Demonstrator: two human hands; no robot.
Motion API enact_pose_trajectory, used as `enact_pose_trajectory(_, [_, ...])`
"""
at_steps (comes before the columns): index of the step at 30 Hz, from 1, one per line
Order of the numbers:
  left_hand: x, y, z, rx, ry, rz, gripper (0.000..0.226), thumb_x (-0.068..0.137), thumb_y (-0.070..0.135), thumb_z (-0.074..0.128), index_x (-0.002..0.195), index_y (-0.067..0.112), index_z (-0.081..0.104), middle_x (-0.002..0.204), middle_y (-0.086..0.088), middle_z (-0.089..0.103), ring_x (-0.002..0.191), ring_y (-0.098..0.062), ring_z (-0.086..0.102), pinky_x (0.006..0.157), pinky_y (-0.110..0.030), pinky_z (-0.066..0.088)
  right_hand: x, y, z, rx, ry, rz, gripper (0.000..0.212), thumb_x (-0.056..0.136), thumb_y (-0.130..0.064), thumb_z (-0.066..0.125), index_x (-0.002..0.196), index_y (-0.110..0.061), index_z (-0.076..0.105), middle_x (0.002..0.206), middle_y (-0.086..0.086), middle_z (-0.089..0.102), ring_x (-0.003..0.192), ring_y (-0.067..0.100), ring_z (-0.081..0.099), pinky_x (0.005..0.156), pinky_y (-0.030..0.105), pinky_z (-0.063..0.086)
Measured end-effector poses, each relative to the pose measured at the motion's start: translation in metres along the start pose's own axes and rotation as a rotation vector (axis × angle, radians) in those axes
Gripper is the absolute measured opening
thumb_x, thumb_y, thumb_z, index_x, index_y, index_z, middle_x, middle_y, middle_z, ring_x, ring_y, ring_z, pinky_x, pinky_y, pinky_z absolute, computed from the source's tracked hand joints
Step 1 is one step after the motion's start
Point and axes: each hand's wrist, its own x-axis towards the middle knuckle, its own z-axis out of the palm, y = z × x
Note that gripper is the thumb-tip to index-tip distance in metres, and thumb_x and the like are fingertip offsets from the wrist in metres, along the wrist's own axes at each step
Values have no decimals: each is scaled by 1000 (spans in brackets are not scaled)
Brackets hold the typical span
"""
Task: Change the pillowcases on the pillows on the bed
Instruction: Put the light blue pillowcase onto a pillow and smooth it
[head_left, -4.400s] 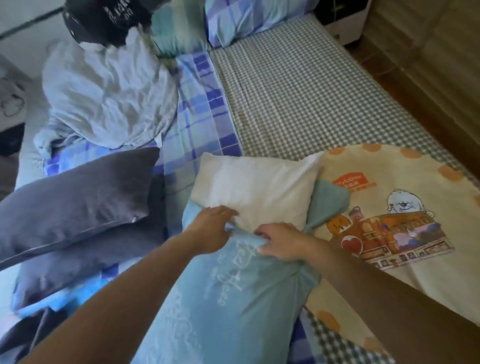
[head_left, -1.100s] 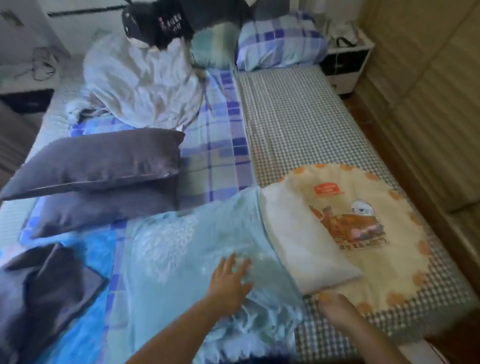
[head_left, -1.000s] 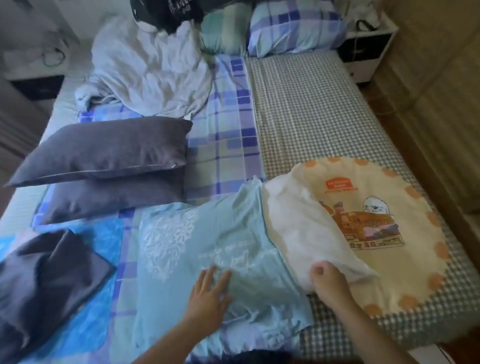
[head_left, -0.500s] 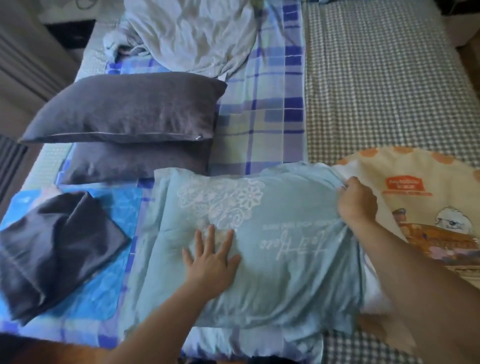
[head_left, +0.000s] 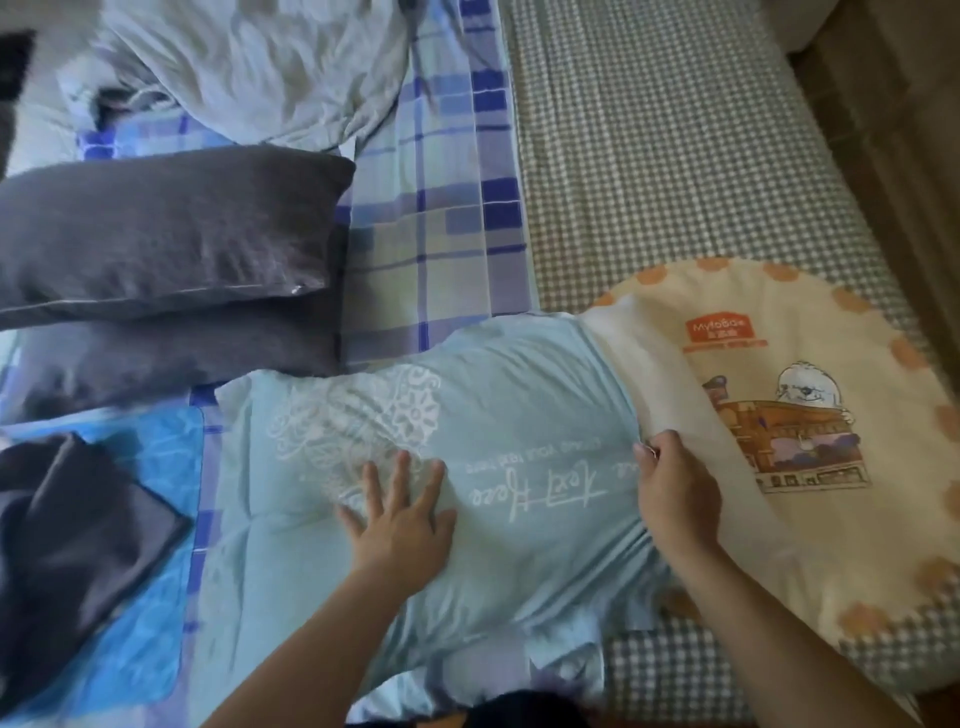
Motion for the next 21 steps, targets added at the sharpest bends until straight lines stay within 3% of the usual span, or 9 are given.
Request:
enact_pose_trajectory(4, [0,-45,0,-207,245,-130,60,102,57,35,156,52,10,169,2,-5,155,-29,-5,122,-57,11,-10,-1,25,-139,85,-165,13,93,-16,65,84,-9,58,78,11,60,69,31,56,59,36,39])
enact_pose_trajectory(7, [-1,-105,1,-425,411,-471,77,96,63,45,160,36,12,166,-16,15,151,-38,20,119,-55,23,-9,-2,41,-292,74,-92,14,93,-18,62,92,-4,60,100,18,51,87,36,50,68,42,46])
enact_pose_trajectory(9, [9,-145,7,-725,353,-669,99,87,71,56,160,23,12,159,-21,32,142,-41,38,117,-53,30,-8,-6,48,-319,33,-70,16,96,-19,58,98,-2,58,105,20,47,89,38,50,69,43,48])
enact_pose_trajectory(11, [17,-159,5,-889,216,-669,104,72,80,64,147,12,40,137,-22,58,120,-40,59,108,-51,44,-8,-9,49,-360,-11,-95,20,98,-20,53,102,-1,57,103,21,48,85,39,54,66,42,48])
enact_pose_trajectory(12, [16,-159,-1,-895,175,-626,94,69,78,67,130,8,56,122,-20,67,108,-39,65,100,-50,51,-8,-13,47,-377,-27,-99,22,99,-20,51,104,1,57,103,22,48,85,39,56,66,41,48])
enact_pose_trajectory(14, [13,-169,-21,-839,263,-530,70,74,66,74,110,6,63,107,-19,70,99,-38,67,89,-47,54,-9,-27,43,-400,-36,-62,26,100,-22,48,107,1,57,106,23,49,89,40,56,69,41,47])
enact_pose_trajectory(16, [2,-195,-51,-727,390,-449,60,79,58,76,110,7,64,108,-21,70,103,-42,65,87,-47,53,-19,-48,37,-369,-29,-89,25,100,-22,49,103,-1,61,106,20,50,91,38,55,72,40,46])
enact_pose_trajectory(18, [-17,-248,-82,-599,470,-454,60,78,60,76,114,13,66,110,-21,71,105,-44,65,87,-49,52,-48,-81,38,-347,-22,-332,17,94,-18,57,90,-6,67,97,12,54,86,33,53,73,39,43])
enact_pose_trajectory(21, [-42,-368,-105,-387,427,-606,71,75,68,70,121,14,64,113,-25,69,104,-47,66,88,-52,53,-117,-145,67,-177,-167,-570,22,86,-28,56,76,-16,71,105,2,59,95,29,51,83,40,42])
